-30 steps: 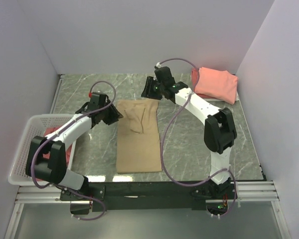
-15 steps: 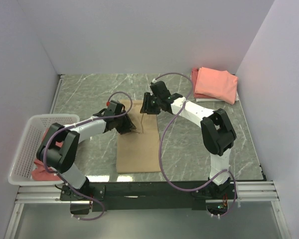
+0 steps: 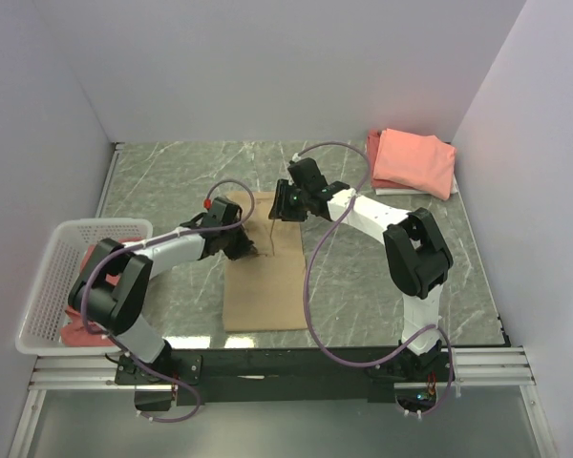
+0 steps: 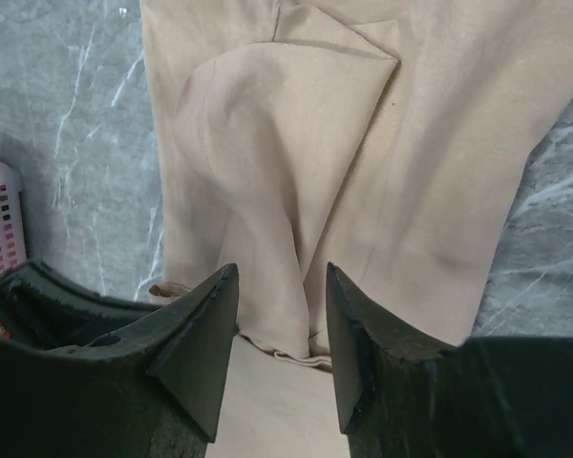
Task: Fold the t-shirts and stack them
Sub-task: Fold the tshirt
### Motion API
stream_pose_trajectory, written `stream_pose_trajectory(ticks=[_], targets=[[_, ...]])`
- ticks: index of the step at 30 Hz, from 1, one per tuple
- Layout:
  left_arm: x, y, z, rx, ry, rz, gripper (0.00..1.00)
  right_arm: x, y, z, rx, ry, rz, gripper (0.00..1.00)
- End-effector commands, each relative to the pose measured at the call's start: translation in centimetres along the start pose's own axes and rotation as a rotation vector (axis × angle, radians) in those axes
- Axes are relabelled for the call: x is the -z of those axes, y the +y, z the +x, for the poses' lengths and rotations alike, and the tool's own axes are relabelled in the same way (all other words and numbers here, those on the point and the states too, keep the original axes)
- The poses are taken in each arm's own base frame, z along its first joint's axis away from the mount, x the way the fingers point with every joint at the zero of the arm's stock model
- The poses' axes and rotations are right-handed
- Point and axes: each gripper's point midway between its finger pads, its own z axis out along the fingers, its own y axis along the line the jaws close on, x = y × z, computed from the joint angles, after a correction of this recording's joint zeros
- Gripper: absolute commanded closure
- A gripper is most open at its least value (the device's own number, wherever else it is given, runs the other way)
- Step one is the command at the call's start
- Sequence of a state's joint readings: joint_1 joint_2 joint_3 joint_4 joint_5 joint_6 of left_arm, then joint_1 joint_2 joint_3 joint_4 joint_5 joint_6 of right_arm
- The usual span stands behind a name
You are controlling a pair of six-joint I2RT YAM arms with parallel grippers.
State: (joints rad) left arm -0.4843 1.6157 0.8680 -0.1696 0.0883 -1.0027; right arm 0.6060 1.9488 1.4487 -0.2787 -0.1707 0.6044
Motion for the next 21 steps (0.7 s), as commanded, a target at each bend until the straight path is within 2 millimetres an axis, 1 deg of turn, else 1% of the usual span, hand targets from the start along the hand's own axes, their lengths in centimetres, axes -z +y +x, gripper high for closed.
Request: stream_pose_trajectory(ticks=[1,2,4,5,6,7,8,9,10,11,12,13,15,18,19,20,21], targets=[[1.8,-1.3,-0.7,0.017,-0.07,0.048,0.99,0.6,1.6,-1.1,0.02,-0.038,-0.046,0.51],[1.8,-0.7,-0.3,0.028,-0.069,0.04,0.99,0.2,1.5,-0.9,0.024,-0.033,-0.043,0.51],[2.2,-0.6,-0.3,0.039,-0.084,0.046,0.99,-0.1,1.7,-1.4,0.03,-0.034,-0.036,0.51],[2.1,-0.1,-0.1,0.05,-0.084,0.035,0.99,-0.7,1.4,-1.2,0.035,-0.024,-0.024,0.51],[2.1,0.1,0.0,0.052,-0.084,0.033,0.99,-0.8,1.7,-1.8,0.038,-0.032,-0.025,0.51],[2.0,0.3,0.1,0.055,-0.082,0.029,0.99,-1.0,1.7,-2.0,0.044,-0.034,-0.024,0.52],[1.8,0.4,0.3,0.055,-0.075,0.026,0.99,-1.8,1.3,-1.7,0.044,-0.014,-0.009,0.52],[1.5,0.6,0.5,0.057,-0.063,0.019,0.99,-2.0,1.6,-2.2,0.049,-0.026,-0.01,0.52],[1.3,0.6,0.6,0.059,-0.059,0.018,0.99,-2.7,1.3,-2.0,0.053,-0.015,0.0,0.52],[1.2,0.7,0.7,0.062,-0.054,0.016,0.99,-3.0,1.2,-2.0,0.054,-0.011,0.007,0.53],[0.9,0.9,0.8,0.065,-0.052,0.01,0.99,-3.2,1.3,-2.5,0.059,-0.02,0.014,0.53],[0.8,0.8,0.7,0.065,-0.056,0.01,0.99,-3.9,0.9,-2.3,0.058,-0.011,0.028,0.53],[0.6,1.2,0.8,0.066,-0.05,-0.006,0.99,-4.3,0.8,-2.5,0.062,-0.01,0.042,0.53],[0.8,1.4,0.4,0.07,-0.069,-0.025,0.99,-4.5,0.5,-1.7,0.061,0.013,0.04,0.54],[0.9,1.3,0.4,0.064,-0.07,-0.024,0.99,-4.1,0.9,-1.8,0.062,0.006,0.027,0.54],[0.9,1.3,0.4,0.061,-0.069,-0.025,0.99,-4.0,0.5,-1.1,0.06,0.015,0.03,0.55],[0.9,1.4,0.4,0.058,-0.066,-0.029,0.98,-3.8,0.5,-0.9,0.06,0.015,0.028,0.55]])
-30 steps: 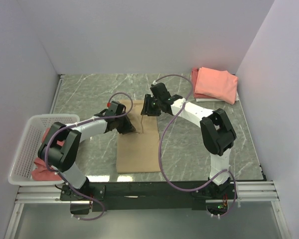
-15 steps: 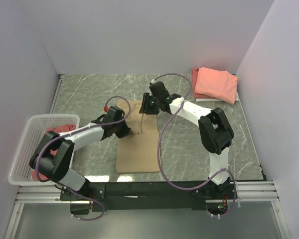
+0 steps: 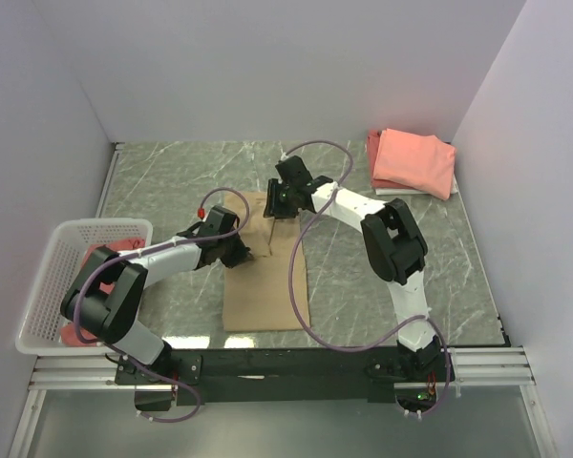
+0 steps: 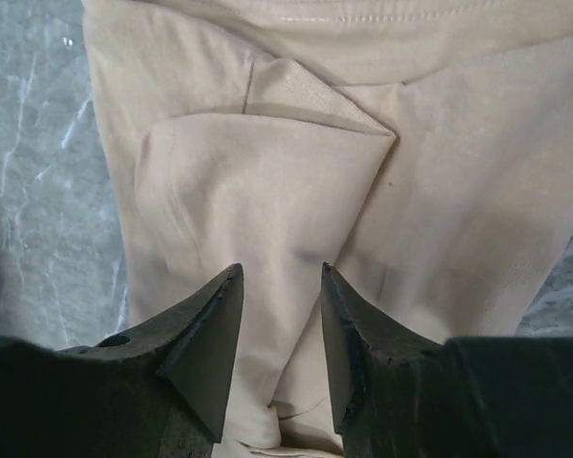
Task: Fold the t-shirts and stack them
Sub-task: Fold the tshirt
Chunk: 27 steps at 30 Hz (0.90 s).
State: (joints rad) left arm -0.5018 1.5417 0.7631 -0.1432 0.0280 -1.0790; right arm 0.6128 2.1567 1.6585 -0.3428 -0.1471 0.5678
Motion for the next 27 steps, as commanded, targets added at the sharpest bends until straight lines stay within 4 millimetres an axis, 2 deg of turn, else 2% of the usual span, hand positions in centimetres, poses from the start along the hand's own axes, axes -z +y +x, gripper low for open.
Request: stream_pose_trajectory(ticks=[1,3,4,6,7,8,10,11,13,15,18,19,21,22,23,27], targets=[[0.2,-0.9,-0.8,-0.009,-0.031,0.01,0.97,2.1,1.5,-0.3,0.029,-0.039,-0.032,0.55],[0.3,-0.9,-0.9,-0.014,-0.033,0.013,0.96,2.6,0.9,0.7,0.019,-0.036,-0.032,0.55],[0.4,-1.0,-0.9,-0.017,-0.034,0.012,0.95,3.8,1.5,0.2,0.022,-0.062,-0.05,0.55],[0.9,-1.2,-1.0,-0.02,-0.039,0.02,0.86,4.4,0.9,1.1,0.019,-0.063,-0.038,0.55],[1.1,-1.3,-1.6,-0.026,-0.066,0.015,0.85,5.7,1.2,0.5,0.019,-0.089,-0.048,0.55],[1.7,-1.4,-1.8,-0.027,-0.076,0.016,0.83,5.9,0.7,1.3,0.017,-0.081,-0.037,0.55],[2.3,-1.4,-2.4,-0.031,-0.101,0.012,0.8,7.7,1.0,0.8,0.011,-0.121,-0.049,0.55],[3.0,-1.5,-2.6,-0.034,-0.112,0.012,0.79,7.9,0.5,1.3,0.001,-0.117,-0.041,0.55],[3.7,-1.3,-3.0,-0.036,-0.135,0.004,0.78,9.3,1.1,1.2,-0.008,-0.138,-0.07,0.55],[4.4,-1.4,-3.2,-0.038,-0.146,0.013,0.81,9.6,1.9,2.0,-0.021,-0.12,-0.127,0.55],[4.7,-2.2,-3.3,-0.032,-0.144,0.05,0.85,9.3,3.8,3.0,-0.037,-0.066,-0.23,0.56],[4.8,-2.8,-3.2,-0.036,-0.13,0.074,0.87,8.6,4.2,3.7,-0.042,-0.031,-0.252,0.57],[4.4,-3.3,-3.1,-0.041,-0.113,0.088,0.91,8.0,5.5,3.9,-0.068,-0.009,-0.319,0.62],[4.3,-3.9,-3.3,-0.044,-0.114,0.108,0.92,7.5,6.2,4.7,-0.08,0.037,-0.362,0.63],[3.6,-3.8,-3.3,-0.042,-0.106,0.096,0.96,7.2,6.7,4.7,-0.086,0.04,-0.393,0.64],[1.7,-2.8,-3.1,-0.026,-0.075,0.074,0.99,5.9,7.6,5.7,-0.137,0.096,-0.457,0.67]])
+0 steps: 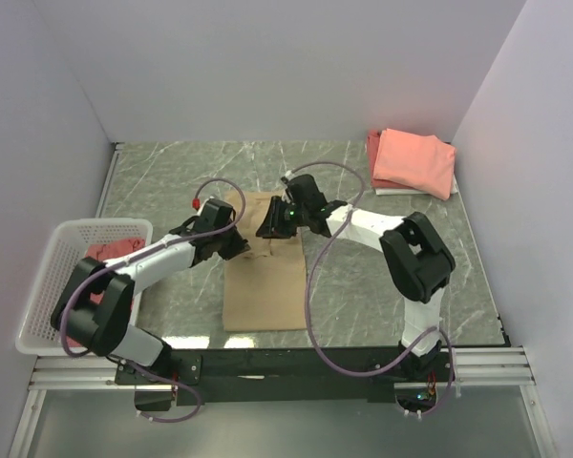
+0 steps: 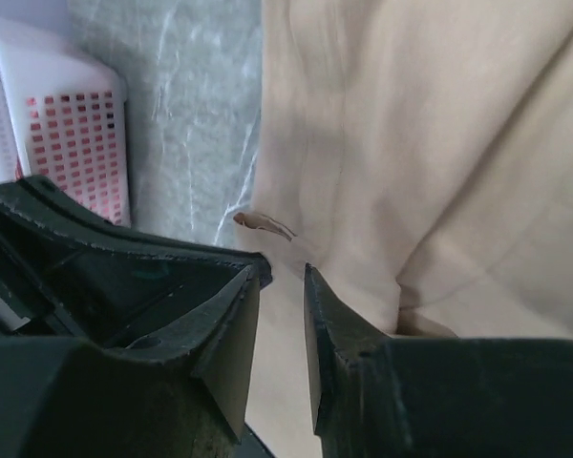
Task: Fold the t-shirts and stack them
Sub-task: Fold the tshirt
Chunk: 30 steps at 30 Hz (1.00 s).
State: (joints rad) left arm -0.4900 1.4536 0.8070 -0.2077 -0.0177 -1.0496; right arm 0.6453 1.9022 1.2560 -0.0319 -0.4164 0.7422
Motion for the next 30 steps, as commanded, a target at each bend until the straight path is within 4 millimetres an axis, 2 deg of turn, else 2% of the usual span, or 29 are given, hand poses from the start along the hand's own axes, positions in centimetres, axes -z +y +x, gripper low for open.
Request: stream_pose_trajectory(ticks=[1,4,8,12,16,19,22,24,27,30], targets=[[-1.3,-0.7,-0.8,0.013,0.007,0.046,0.99,-1.0,2.2,0.6,-0.036,0.036,-0.134,0.68],[-2.7,0.7,-0.2,0.037,0.034,0.025,0.99,-1.9,0.7,1.6,-0.065,0.058,-0.118,0.69],[-4.3,2.6,0.7,0.049,0.068,-0.027,0.99,-2.9,-2.4,3.4,-0.112,0.086,-0.07,0.7],[-4.6,3.7,1.1,0.061,0.077,-0.051,0.99,-3.8,-5.5,4.2,-0.146,0.095,-0.014,0.72],[-4.4,4.0,1.0,0.06,0.077,-0.054,0.99,-3.7,-7.2,4.4,-0.135,0.081,0.057,0.72],[-4.0,3.4,0.4,0.054,0.068,-0.037,0.99,-3.4,-6.9,3.9,-0.11,0.07,0.065,0.72],[-3.1,2.2,-0.8,0.027,0.044,-0.014,0.99,-2.7,-5.7,2.7,-0.087,0.06,0.047,0.72],[-1.9,0.5,-2.3,0.011,0.005,0.026,0.99,-1.9,-4.1,1.1,-0.057,0.031,0.02,0.71],[0.2,-0.8,-4.2,-0.005,-0.04,0.05,0.94,-0.5,-1.8,-1.2,-0.027,-0.005,-0.017,0.71],[2.1,-1.0,-5.7,0.006,-0.076,0.057,0.86,1.4,0.6,-3.7,-0.008,-0.048,-0.062,0.67]])
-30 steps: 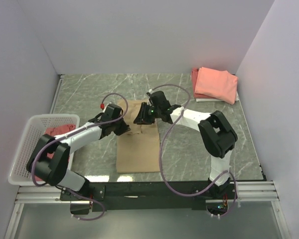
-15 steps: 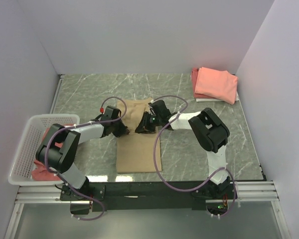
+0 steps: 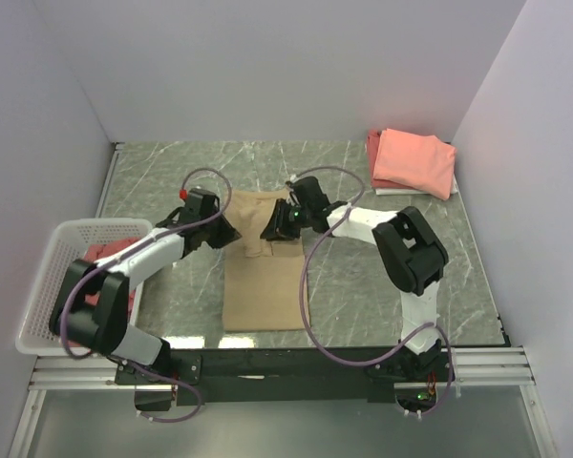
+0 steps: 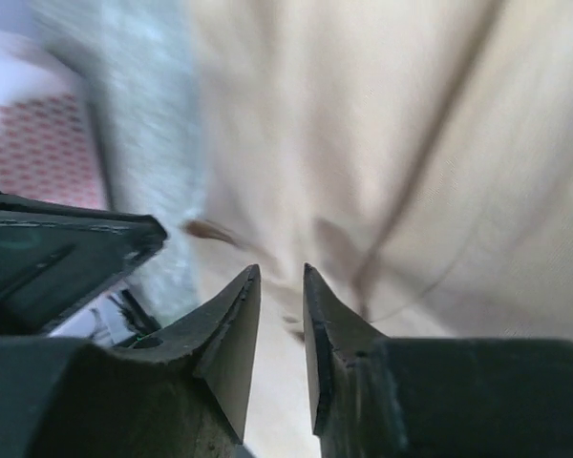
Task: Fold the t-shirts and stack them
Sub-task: Fold the tshirt
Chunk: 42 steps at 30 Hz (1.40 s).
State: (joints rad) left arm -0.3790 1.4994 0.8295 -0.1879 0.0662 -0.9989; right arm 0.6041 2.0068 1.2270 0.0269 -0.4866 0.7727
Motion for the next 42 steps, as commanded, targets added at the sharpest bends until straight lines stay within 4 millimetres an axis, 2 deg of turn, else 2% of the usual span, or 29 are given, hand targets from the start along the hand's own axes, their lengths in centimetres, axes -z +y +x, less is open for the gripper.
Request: stream_pose_trajectory(ticks=[1,3,5,6,7,8,9,10,11,12,13,14,15,16,18,19,21,22,24,25,27,28,31,34,36,42], targets=[[3.4,-2.1,-3.3,-0.021,-0.092,0.052,0.84,4.5,5.3,-4.8,0.082,-0.125,-0.085,0.66],[4.6,-1.7,-3.4,-0.016,-0.1,0.041,0.78,6.0,6.7,-5.4,0.089,-0.147,-0.103,0.66],[5.6,-1.2,-3.3,-0.012,-0.112,0.03,0.68,7.0,6.4,-5.0,0.074,-0.144,-0.087,0.66],[5.8,0.1,-2.5,-0.003,-0.091,-0.008,0.68,8.2,6.9,-4.9,0.07,-0.161,-0.088,0.66],[6.6,0.3,-2.4,0.001,-0.105,-0.004,0.66,8.5,5.7,-3.7,0.033,-0.141,-0.07,0.66],[6.9,1.0,-1.9,0.005,-0.1,-0.017,0.65,8.9,5.5,-2.9,0.033,-0.137,-0.072,0.66],[7.0,2.5,-0.8,0.015,-0.078,-0.05,0.64,10.5,6.2,-2.3,0.032,-0.154,-0.093,0.66],[7.4,3.9,-0.3,0.025,-0.077,-0.092,0.63,11.2,5.8,-1.6,0.019,-0.157,-0.088,0.66],[8.4,4.3,-0.1,0.029,-0.095,-0.088,0.6,11.1,3.7,0.8,-0.012,-0.121,-0.058,0.66],[8.5,5.8,0.9,0.038,-0.08,-0.122,0.57,12.5,4.2,1.7,-0.015,-0.131,-0.084,0.66],[9.0,7.1,2.0,0.048,-0.059,-0.156,0.56,12.6,2.2,4.0,-0.045,-0.095,-0.055,0.66],[9.7,7.6,2.3,0.052,-0.069,-0.154,0.56,13.0,1.4,5.3,-0.058,-0.076,-0.035,0.66],[9.7,9.1,3.6,0.074,-0.046,-0.189,0.55,14.1,1.5,6.2,-0.05,-0.083,-0.048,0.66],[9.9,9.8,4.8,0.073,-0.02,-0.204,0.55,14.2,-0.6,8.6,-0.078,-0.037,-0.011,0.66],[10.8,9.6,6.7,0.106,-0.017,-0.217,0.49,15.2,-1.0,10.6,-0.087,-0.018,-0.021,0.66],[11.2,9.1,8.7,0.065,0.019,-0.206,0.48,15.2,-2.4,12.4,-0.108,0.012,0.001,0.65],[11.8,10.3,10.0,0.075,0.022,-0.26,0.49,15.8,-2.5,13.9,-0.108,0.023,0.001,0.65],[12.0,10.2,11.0,0.086,0.036,-0.265,0.49,15.8,-3.2,15.0,-0.116,0.039,0.016,0.61],[12.3,11.9,12.0,0.08,0.047,-0.328,0.49,16.1,-2.9,16.0,-0.125,0.043,0.001,0.56],[12.4,12.3,12.9,0.092,0.062,-0.344,0.5,16.0,-3.6,17.0,-0.143,0.061,0.013,0.52],[12.5,13.2,13.8,0.11,0.078,-0.367,0.52,15.9,-3.5,17.8,-0.163,0.07,-0.008,0.5],[12.7,13.2,14.4,0.097,0.091,-0.357,0.52,15.7,-3.9,19.0,-0.158,0.096,0.005,0.5],[12.8,13.9,15.3,0.109,0.097,-0.366,0.51,15.3,-4.8,20.8,-0.16,0.136,0.041,0.5],[12.6,14.1,15.9,0.119,0.111,-0.347,0.51,15.0,-5.8,21.7,-0.185,0.14,0.057,0.5],[12.4,14.3,16.3,0.125,0.123,-0.336,0.51,14.6,-5.6,21.7,-0.193,0.135,0.043,0.5],[11.9,13.1,16.2,0.128,0.119,-0.259,0.53,13.8,-6.2,21.2,-0.202,0.098,0.062,0.52]])
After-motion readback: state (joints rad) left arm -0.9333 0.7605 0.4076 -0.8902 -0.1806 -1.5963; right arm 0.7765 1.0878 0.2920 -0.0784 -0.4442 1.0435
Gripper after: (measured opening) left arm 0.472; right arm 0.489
